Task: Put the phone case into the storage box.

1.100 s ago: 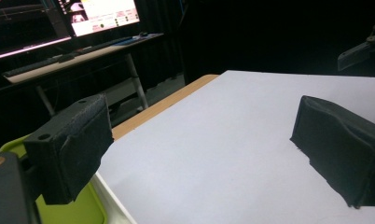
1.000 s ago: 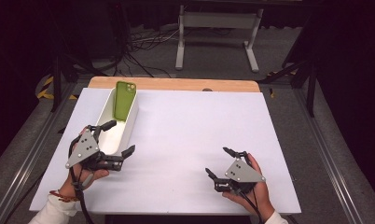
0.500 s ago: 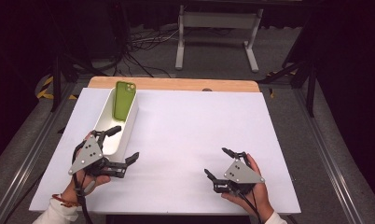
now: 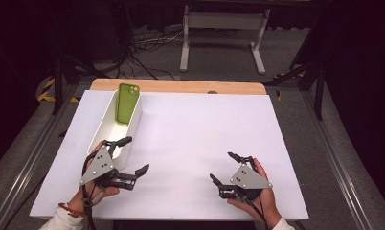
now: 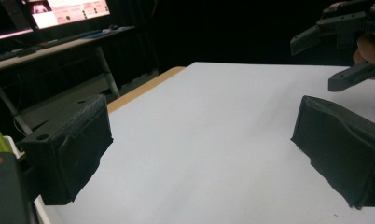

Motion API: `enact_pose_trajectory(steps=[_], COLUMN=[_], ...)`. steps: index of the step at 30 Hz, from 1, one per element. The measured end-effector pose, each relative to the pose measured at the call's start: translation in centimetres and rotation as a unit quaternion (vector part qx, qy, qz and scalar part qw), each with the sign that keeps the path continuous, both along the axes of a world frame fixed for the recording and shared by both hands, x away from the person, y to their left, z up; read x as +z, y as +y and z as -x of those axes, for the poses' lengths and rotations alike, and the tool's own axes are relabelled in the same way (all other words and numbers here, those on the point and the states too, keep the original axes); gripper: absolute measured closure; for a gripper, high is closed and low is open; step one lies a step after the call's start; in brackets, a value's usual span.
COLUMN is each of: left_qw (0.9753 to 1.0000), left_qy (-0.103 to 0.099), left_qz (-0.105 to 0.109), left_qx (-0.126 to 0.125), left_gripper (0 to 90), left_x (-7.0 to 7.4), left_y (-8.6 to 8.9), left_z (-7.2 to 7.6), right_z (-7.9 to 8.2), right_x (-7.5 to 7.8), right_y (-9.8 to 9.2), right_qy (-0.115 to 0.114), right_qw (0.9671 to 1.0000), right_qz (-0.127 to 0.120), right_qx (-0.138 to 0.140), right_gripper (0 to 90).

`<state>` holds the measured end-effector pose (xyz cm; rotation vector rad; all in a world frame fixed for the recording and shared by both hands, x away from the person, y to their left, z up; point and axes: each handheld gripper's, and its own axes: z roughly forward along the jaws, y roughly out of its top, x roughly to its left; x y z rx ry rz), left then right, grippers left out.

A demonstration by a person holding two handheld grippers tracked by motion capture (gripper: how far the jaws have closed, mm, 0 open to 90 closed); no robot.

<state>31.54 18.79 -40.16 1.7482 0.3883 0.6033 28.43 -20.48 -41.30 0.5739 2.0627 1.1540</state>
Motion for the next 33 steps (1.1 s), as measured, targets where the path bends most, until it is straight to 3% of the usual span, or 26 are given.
enact_pose_trajectory(steps=[3, 8, 18, 21, 33], left_qw=[1.0, 0.9999, 0.9999, 0.9995, 0.9994], left_qy=[0.006, -0.005, -0.004, -0.007, 0.025], left_qz=[-0.001, -0.009, -0.016, -0.032, -0.025], left_qx=[-0.005, -0.001, 0.001, 0.005, -0.007], left_gripper=[5.2, 5.3, 6.3, 6.4, 5.9], left_x=[-0.2, -0.5, -1.1, -1.5, -2.9], left_y=[-0.3, -0.5, -0.4, -0.3, -0.5], left_z=[0.2, 0.5, 1.0, 1.3, 1.6], right_z=[0.0, 0.2, 0.6, 0.9, 1.3], right_x=[0.0, 0.1, 0.0, 0.0, -0.3], right_y=[0.0, 0.0, 0.0, 0.1, -0.1], right_qy=[0.001, -0.001, 0.001, -0.003, 0.0], right_qw=[1.0, 1.0, 1.0, 1.0, 1.0], right_qz=[0.0, -0.002, -0.001, 0.0, -0.004], right_qx=[0.002, 0.001, -0.002, -0.001, 0.002], right_gripper=[16.2, 16.2, 16.0, 16.0, 15.5])
